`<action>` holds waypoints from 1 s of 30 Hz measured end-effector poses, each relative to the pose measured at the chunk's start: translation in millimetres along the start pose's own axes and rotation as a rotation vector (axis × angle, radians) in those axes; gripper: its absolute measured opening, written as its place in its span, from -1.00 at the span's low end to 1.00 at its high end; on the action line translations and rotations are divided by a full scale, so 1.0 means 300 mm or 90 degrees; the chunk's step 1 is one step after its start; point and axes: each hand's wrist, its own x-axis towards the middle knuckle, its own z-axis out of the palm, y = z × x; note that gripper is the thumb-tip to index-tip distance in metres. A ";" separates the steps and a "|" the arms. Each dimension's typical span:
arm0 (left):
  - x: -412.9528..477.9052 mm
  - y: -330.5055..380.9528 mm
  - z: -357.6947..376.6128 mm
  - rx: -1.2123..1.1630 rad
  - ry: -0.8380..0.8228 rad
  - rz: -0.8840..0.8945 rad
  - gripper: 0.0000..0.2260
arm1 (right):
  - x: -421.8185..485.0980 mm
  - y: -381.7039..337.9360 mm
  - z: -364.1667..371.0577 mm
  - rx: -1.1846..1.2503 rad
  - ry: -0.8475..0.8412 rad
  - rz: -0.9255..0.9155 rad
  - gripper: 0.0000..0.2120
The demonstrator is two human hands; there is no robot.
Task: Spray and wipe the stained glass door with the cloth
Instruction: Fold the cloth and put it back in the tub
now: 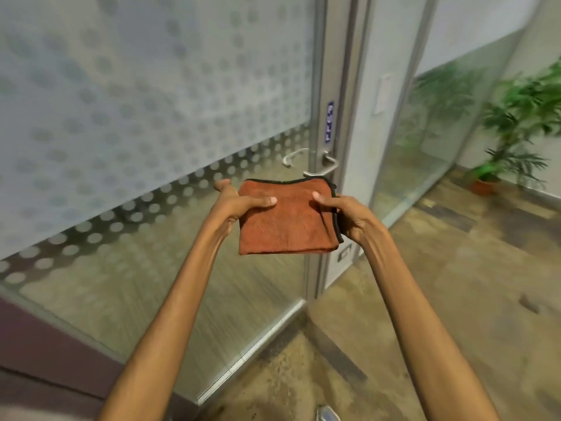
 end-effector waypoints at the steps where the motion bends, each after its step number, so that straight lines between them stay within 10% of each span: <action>1: -0.004 -0.014 0.030 0.022 -0.031 0.003 0.12 | -0.031 0.012 -0.038 -0.005 0.028 -0.014 -0.56; 7: -0.036 -0.064 0.216 0.144 -0.146 0.086 0.02 | -0.186 0.104 -0.231 0.023 0.215 -0.105 0.17; 30: -0.280 -0.068 1.239 0.425 -0.347 0.484 -0.72 | -0.816 0.141 -1.050 -0.455 0.556 -0.164 -0.57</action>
